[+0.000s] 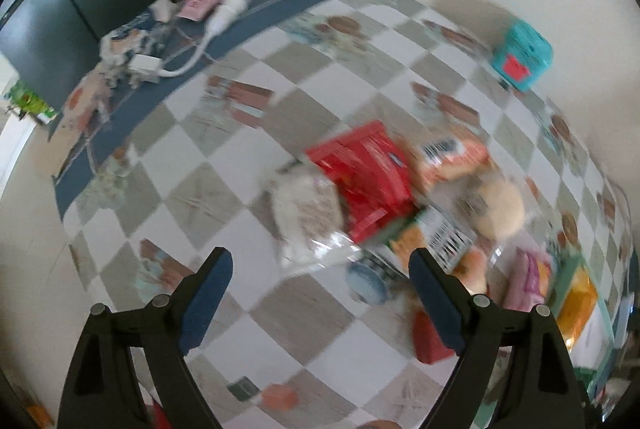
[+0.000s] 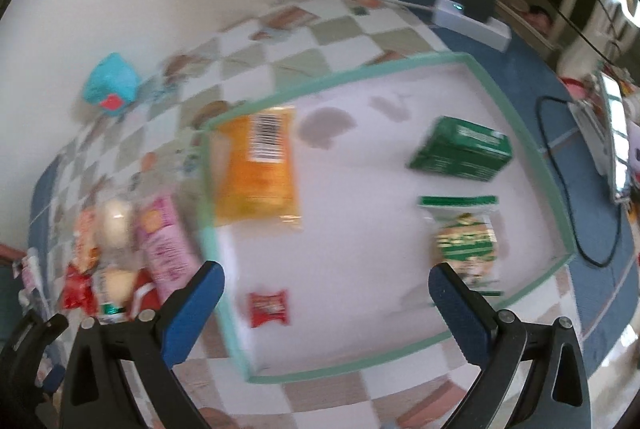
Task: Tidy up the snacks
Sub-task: 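Withdraw both tools from the tray toward the snack pile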
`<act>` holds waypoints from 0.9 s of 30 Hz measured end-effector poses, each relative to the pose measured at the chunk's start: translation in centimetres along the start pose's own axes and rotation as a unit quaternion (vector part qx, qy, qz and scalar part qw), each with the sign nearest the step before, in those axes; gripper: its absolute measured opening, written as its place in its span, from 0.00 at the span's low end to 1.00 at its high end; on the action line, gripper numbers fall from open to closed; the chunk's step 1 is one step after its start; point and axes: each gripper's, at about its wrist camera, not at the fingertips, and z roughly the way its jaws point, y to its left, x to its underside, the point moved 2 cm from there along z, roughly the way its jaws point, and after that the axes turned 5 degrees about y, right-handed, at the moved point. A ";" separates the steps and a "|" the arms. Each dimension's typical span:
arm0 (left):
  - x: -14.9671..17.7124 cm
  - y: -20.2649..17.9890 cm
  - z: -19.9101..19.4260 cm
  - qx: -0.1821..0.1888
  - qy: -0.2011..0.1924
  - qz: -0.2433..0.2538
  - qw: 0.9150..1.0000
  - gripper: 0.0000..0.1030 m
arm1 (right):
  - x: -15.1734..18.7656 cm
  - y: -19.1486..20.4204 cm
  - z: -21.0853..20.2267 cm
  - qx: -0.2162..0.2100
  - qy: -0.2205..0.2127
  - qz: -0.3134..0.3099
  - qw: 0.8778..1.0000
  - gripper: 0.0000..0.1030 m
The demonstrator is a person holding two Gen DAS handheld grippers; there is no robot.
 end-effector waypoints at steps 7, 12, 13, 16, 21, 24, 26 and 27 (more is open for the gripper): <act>-1.2 2.4 -0.1 0.002 -0.004 -0.028 1.000 0.87 | 1.0 3.6 -0.7 -0.046 -0.014 -0.034 0.998 1.00; -1.7 4.4 0.0 0.019 0.005 -0.056 0.998 0.87 | 1.5 5.4 -0.8 -0.063 -0.024 -0.053 0.996 1.00; -1.7 4.6 0.1 0.023 0.008 -0.060 0.998 0.87 | 1.6 5.7 -0.8 -0.065 -0.025 -0.058 0.996 1.00; -2.1 5.2 0.4 0.037 0.018 -0.066 0.997 0.87 | 2.0 7.4 -0.9 -0.062 -0.033 -0.092 0.993 1.00; -2.8 6.6 0.4 0.054 0.019 -0.076 0.995 0.87 | 3.2 10.4 -0.3 -0.075 -0.018 -0.133 0.988 1.00; -3.2 7.6 0.9 0.064 0.026 -0.082 0.994 0.87 | 4.1 12.1 0.9 -0.072 0.003 -0.149 0.986 1.00; -3.3 8.1 1.6 0.065 0.036 -0.089 0.993 0.87 | 4.6 12.9 2.0 -0.073 0.027 -0.146 0.986 1.00; -3.4 8.2 1.9 0.067 0.041 -0.091 0.993 0.87 | 4.8 13.1 2.5 -0.073 0.036 -0.144 0.986 1.00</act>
